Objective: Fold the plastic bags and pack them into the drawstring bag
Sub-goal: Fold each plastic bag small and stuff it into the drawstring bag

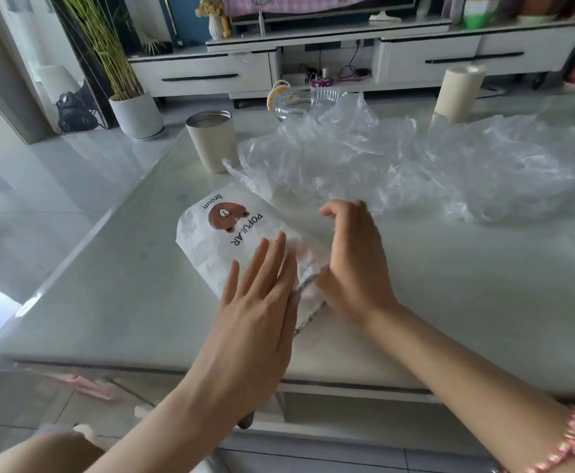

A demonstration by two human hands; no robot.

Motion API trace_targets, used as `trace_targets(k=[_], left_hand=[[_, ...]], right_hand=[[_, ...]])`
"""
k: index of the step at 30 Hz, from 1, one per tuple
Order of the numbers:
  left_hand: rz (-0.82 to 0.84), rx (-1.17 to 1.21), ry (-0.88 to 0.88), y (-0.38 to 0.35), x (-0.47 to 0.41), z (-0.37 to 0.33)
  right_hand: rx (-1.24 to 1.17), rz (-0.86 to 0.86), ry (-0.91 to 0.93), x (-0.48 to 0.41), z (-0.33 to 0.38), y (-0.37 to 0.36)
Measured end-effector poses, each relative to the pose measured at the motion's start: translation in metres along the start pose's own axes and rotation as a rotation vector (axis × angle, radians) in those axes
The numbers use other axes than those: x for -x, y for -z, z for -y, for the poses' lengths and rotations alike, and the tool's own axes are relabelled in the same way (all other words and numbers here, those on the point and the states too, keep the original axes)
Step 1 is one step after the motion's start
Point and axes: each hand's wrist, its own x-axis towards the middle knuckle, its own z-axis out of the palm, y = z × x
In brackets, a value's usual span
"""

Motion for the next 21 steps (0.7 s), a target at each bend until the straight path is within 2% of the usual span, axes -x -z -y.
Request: trace_targets(k=[2,4,7,8,10,12,14,18,21], left_hand=[[-0.010,-0.021,-0.085,-0.009,0.000,-0.002],[-0.004,-0.045,-0.085,-0.015,-0.003,0.001],[0.039,-0.205,-0.049,-0.019,-0.010,0.019],[0.069,-0.260,-0.035,-0.019,-0.011,0.028],[0.094,-0.331,0.013,-0.017,-0.014,0.048],[0.113,-0.319,0.093,-0.010,-0.020,0.065],[0.118,-0.279,0.186,-0.002,-0.027,0.079],[0.086,-0.154,0.292,0.007,-0.036,0.076],[0.015,-0.055,0.263,0.013,-0.037,0.052]], right_hand=[[-0.139,0.251,-0.239,-0.005,-0.002,-0.003],[-0.211,0.439,-0.386,-0.016,-0.005,-0.005],[-0.236,0.573,-0.371,-0.038,-0.016,0.002],[-0.228,0.558,-0.342,-0.042,-0.020,0.007],[-0.112,0.422,-0.262,-0.046,-0.035,0.013],[0.176,0.308,-0.153,-0.044,-0.052,0.016],[0.430,0.308,-0.091,-0.042,-0.072,0.013],[0.460,0.238,-0.130,-0.048,-0.094,0.008],[0.414,0.113,-0.100,-0.054,-0.101,0.010]])
